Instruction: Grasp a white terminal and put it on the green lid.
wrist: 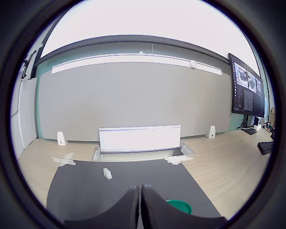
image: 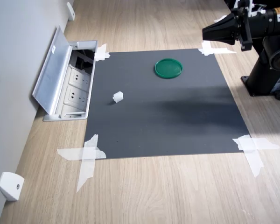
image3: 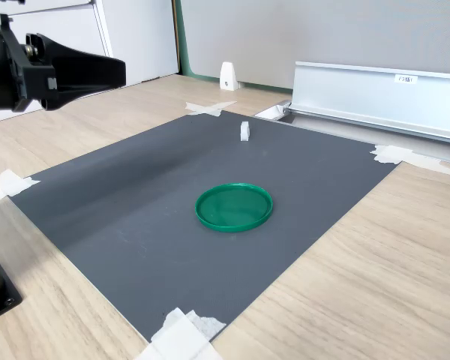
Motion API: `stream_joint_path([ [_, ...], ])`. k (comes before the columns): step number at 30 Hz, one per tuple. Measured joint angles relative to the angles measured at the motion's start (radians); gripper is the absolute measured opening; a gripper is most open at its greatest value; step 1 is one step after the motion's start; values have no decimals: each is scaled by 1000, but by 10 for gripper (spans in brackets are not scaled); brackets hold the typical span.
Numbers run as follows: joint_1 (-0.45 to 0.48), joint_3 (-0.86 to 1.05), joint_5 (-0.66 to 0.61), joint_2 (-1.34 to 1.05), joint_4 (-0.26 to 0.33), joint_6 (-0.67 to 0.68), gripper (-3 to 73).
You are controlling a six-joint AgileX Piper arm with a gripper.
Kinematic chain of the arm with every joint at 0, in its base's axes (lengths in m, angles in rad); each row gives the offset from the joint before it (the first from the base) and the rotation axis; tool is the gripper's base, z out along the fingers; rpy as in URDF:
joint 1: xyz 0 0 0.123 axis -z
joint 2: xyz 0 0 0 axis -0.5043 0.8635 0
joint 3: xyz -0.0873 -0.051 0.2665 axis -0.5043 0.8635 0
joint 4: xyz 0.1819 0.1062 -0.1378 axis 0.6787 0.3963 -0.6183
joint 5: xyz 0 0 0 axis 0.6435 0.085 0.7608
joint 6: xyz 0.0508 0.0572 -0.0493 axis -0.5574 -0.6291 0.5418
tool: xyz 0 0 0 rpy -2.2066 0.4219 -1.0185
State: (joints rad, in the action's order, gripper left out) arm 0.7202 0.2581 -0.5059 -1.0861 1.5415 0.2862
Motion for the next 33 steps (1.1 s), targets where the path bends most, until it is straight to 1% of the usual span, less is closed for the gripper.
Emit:
stream_joint_path([
  [19, 0, 7, -5, 3, 0, 0, -9],
  [23, 0, -38, -22, 74, -5, 0, -9],
  [26, 0, -99, -59, 157, -24, 0, -9],
  [28, 0, -153, -106, 225, -48, 0, -9],
  [33, 0, -315, -268, 413, -125, 1, -9],
])
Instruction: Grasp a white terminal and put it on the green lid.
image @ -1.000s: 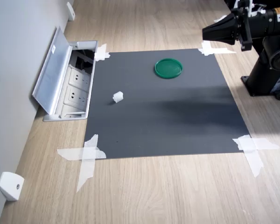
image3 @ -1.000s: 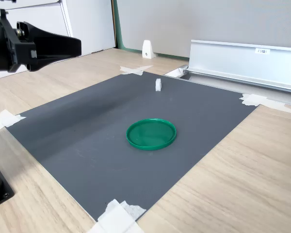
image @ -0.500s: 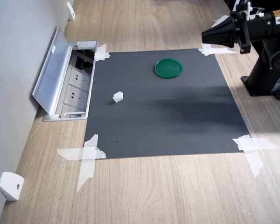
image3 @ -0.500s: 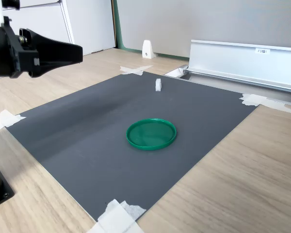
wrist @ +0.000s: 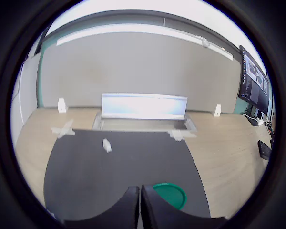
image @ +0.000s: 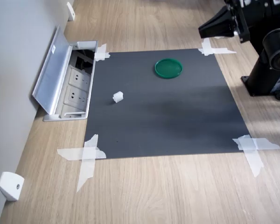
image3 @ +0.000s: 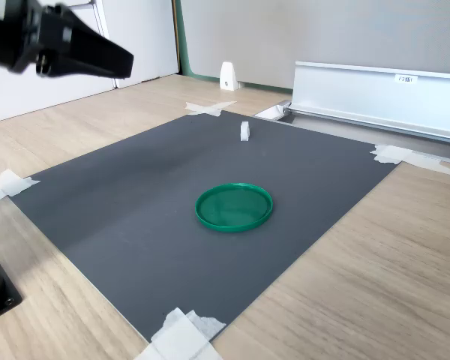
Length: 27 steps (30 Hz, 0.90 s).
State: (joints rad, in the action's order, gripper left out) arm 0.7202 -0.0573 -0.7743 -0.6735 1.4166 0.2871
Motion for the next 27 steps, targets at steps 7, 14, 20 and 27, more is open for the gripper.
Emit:
stream_joint_path([
  [7, 0, -210, -237, 236, -62, 0, -9],
  [14, 0, -307, -340, 404, -66, -8, -9],
  [20, 0, -371, -416, 541, -57, 78, -4],
  [27, 0, -500, -502, 739, 2, 188, 164],
])
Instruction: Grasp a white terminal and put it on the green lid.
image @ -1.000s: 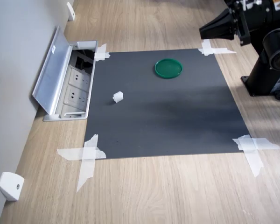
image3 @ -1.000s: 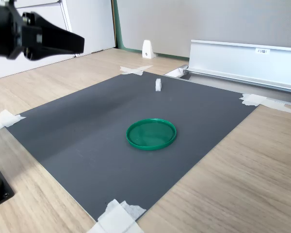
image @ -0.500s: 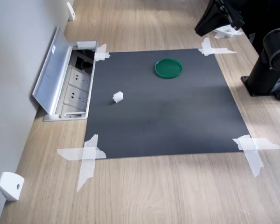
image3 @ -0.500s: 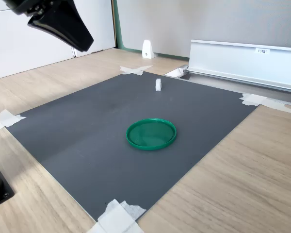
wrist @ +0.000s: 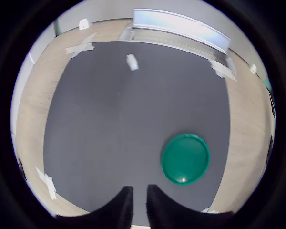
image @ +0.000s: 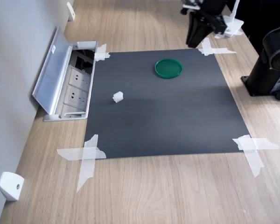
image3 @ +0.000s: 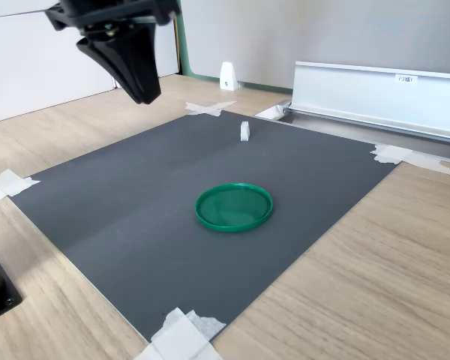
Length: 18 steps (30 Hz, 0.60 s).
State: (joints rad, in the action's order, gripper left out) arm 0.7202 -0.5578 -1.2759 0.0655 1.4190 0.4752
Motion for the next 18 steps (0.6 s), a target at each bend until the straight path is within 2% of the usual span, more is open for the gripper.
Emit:
stream_joint_path([
  [3, -7, -90, -20, 94, 16, 47, 292],
  [6, -56, -192, -50, 201, -28, 61, 436],
  [10, -145, -337, -69, 348, -83, 4, 565],
  [13, -198, -450, -71, 459, -102, -24, 599],
  [18, -261, -607, -85, 618, -112, -6, 609],
])
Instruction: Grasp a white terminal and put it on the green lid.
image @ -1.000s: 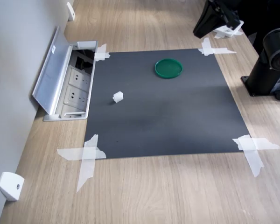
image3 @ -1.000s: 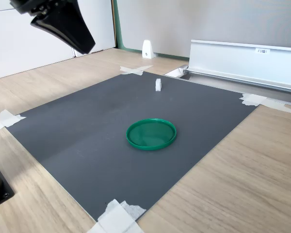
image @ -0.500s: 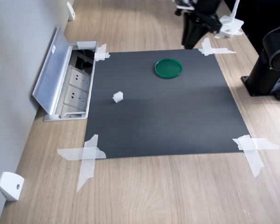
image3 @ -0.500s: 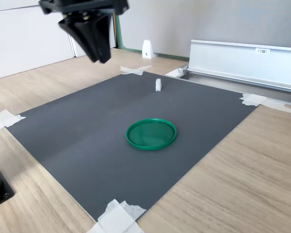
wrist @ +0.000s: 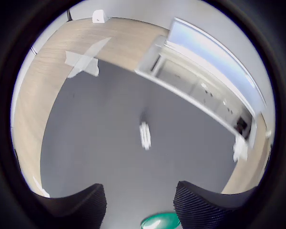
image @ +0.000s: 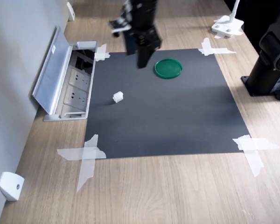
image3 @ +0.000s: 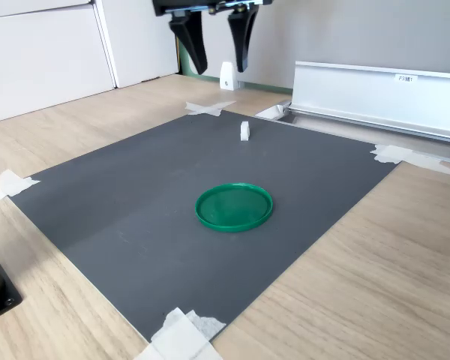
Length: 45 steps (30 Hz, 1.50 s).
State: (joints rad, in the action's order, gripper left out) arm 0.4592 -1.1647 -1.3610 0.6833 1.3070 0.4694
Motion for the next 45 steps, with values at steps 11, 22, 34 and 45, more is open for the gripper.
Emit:
stream_joint_path([
  [11, -30, -115, -12, 207, -19, 64, 609],
  [22, -30, -120, 37, 287, -53, 106, 609],
  [34, -30, -120, 48, 329, -54, 116, 601],
  [45, -30, -120, 50, 340, -55, 116, 414],
])
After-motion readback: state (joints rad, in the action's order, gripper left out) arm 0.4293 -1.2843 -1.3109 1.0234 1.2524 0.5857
